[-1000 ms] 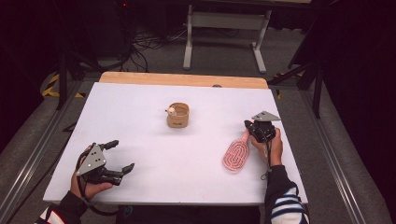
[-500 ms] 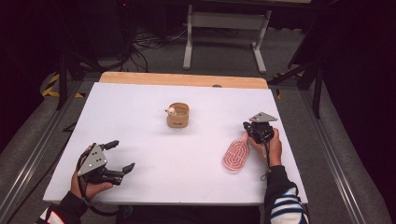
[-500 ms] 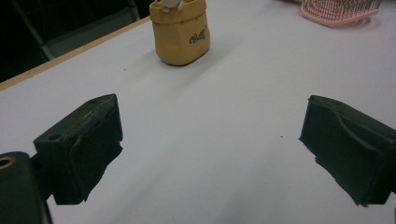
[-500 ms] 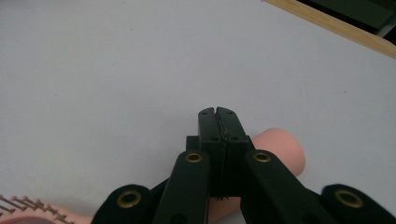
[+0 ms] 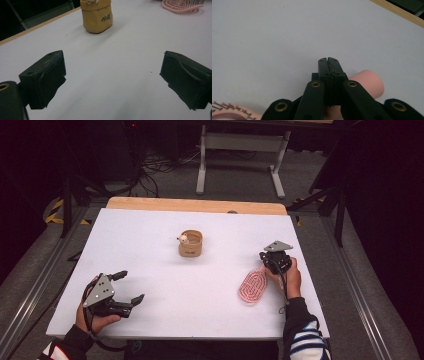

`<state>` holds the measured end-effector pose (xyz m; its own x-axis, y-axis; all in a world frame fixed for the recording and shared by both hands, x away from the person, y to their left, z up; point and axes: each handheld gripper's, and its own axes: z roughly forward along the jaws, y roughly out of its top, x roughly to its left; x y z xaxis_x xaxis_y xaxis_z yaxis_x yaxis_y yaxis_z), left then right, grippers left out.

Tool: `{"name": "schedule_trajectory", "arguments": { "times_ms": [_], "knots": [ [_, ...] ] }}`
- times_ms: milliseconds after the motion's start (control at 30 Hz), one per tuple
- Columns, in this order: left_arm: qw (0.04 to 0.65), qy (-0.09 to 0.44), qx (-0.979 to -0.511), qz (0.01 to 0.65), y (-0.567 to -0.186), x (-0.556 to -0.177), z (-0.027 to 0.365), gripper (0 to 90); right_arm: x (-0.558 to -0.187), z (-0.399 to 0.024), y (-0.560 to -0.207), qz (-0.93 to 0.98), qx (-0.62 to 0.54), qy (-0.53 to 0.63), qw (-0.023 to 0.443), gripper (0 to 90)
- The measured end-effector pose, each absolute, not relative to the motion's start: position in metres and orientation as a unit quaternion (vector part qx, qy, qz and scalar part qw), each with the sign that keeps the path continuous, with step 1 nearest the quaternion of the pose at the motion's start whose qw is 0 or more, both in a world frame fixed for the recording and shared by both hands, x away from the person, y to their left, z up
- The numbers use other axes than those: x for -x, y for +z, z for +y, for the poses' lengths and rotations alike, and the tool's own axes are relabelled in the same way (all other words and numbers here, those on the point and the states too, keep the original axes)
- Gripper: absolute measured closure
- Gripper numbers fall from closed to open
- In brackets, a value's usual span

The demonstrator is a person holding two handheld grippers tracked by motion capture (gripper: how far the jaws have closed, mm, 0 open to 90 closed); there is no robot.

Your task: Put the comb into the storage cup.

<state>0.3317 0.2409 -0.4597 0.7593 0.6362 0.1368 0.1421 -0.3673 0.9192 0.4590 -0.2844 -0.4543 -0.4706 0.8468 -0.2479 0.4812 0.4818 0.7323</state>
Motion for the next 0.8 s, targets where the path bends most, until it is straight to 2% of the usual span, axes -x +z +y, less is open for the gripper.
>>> {"name": "schedule_trajectory", "arguments": {
  "times_ms": [367, 800],
  "knots": [
    [0.502, 0.241, -0.794, 0.243, -0.46, -0.332, 0.241, 6.8, -0.459, -0.287, -0.451, 0.812, -0.427, 0.254, 0.306, 90.0],
    [0.499, 0.244, -0.795, 0.242, -0.459, -0.331, 0.242, 5.9, -0.436, -0.309, -0.444, 0.817, -0.456, 0.224, 0.272, 90.0]
  ]
}}
